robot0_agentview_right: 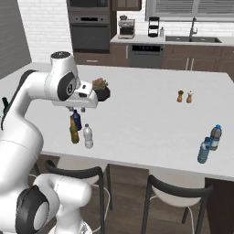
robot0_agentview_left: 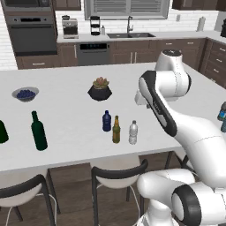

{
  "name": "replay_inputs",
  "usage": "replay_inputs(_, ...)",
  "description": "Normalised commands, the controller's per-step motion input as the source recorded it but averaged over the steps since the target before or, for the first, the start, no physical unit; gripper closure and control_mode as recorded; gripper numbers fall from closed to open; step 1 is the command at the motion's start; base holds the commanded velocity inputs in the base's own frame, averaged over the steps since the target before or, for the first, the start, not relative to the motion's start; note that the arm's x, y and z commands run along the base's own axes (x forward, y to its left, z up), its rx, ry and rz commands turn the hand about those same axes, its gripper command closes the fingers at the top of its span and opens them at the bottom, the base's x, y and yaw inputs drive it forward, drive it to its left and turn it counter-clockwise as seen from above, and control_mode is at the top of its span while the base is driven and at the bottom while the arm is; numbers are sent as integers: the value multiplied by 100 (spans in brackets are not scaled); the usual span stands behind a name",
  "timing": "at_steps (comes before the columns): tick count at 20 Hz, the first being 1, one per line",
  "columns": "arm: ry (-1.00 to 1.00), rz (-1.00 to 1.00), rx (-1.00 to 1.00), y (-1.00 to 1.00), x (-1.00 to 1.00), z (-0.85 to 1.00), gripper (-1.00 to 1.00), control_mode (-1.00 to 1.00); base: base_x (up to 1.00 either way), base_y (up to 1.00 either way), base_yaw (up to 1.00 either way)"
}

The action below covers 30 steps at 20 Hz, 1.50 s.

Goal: Move the plastic bottles in the middle to the plastics group, and the glass bottles in the middle to the glass group.

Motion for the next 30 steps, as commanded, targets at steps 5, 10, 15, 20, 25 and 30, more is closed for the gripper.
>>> replay_inputs(5,4,-3,4,-2,-17,-12,-100,-100,0,0,0)
replay_inputs(10,7,-14,0,0,3,-44,-100,-100,0,0,0)
replay_inputs(15,-1,-13,0,29,16,-20,-100,-100,0,0,0)
replay_inputs(20,7,-4,-1,72,73,-28,-100,-100,0,0,0)
replay_inputs(25,-3,0,5,12,41,-17,-100,-100,0,0,0)
replay_inputs(30,-14,0,13,-44,2,0,-100,-100,0,0,0)
